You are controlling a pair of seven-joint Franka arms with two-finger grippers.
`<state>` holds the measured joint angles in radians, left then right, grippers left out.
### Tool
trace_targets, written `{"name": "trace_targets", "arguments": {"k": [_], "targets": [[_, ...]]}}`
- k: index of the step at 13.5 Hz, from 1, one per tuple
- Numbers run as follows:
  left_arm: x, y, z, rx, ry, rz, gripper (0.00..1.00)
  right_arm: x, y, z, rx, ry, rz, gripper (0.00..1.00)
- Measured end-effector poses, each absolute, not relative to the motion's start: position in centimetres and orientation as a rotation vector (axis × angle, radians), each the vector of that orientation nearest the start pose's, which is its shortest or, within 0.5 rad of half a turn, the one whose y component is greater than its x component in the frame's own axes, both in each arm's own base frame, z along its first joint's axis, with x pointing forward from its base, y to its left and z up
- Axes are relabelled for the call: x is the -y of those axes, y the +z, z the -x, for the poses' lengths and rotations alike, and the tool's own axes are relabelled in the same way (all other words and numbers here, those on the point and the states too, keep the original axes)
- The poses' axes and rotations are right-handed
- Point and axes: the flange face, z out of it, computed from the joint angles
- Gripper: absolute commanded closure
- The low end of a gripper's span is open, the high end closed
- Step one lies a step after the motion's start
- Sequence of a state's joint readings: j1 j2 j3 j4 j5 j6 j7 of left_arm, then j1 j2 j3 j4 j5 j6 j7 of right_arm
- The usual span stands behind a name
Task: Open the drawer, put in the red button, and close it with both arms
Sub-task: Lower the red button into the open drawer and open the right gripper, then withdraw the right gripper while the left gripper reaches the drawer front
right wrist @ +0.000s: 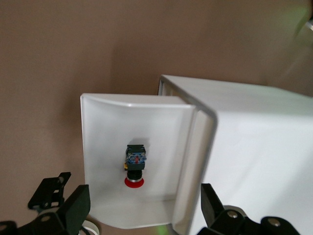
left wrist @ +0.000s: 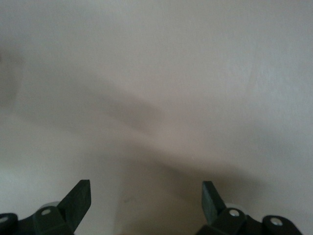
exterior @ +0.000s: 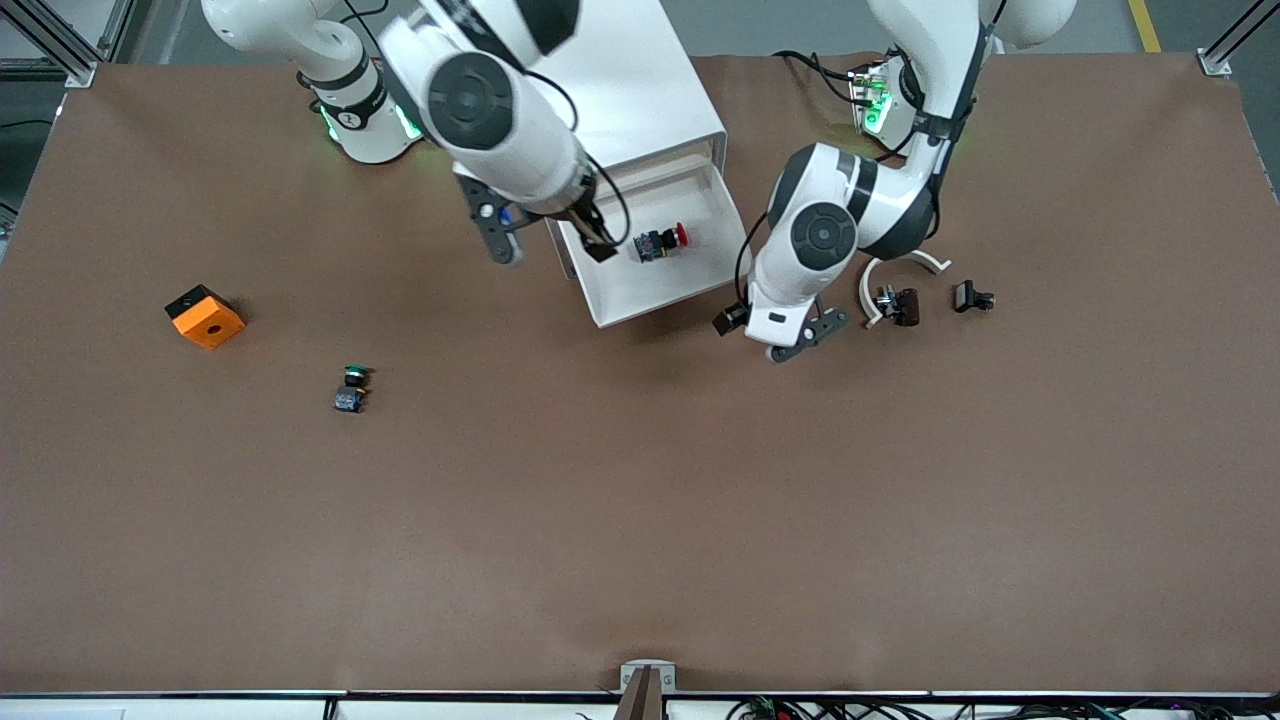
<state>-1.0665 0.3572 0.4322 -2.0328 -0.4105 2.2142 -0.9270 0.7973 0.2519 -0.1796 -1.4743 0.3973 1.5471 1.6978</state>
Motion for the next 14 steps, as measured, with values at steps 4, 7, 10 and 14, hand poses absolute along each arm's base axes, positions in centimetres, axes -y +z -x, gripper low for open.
{"name": "trace_targets", "arguments": {"k": [4,7,10,14], "targets": [[37.5,28.7,-42.6,0.819,0.404,3.036,0.00,-31.0,57.8,-49.3,-1.303,0.594,2.757,0.00],[38.1,27.9,-40.0,0.762,0.454,3.023,0.00,-23.1,59.6,-51.4,-1.011,0.523,2.860,0.00],[38.9,27.0,-38.3,0.721,0.480,3.010,0.00,-15.4,59.8,-52.7,-0.737,0.443,2.962,0.00],[41.6,26.7,-35.2,0.698,0.506,2.993,0.00,-9.4,59.4,-53.2,-0.476,0.395,3.038,0.00]]}}
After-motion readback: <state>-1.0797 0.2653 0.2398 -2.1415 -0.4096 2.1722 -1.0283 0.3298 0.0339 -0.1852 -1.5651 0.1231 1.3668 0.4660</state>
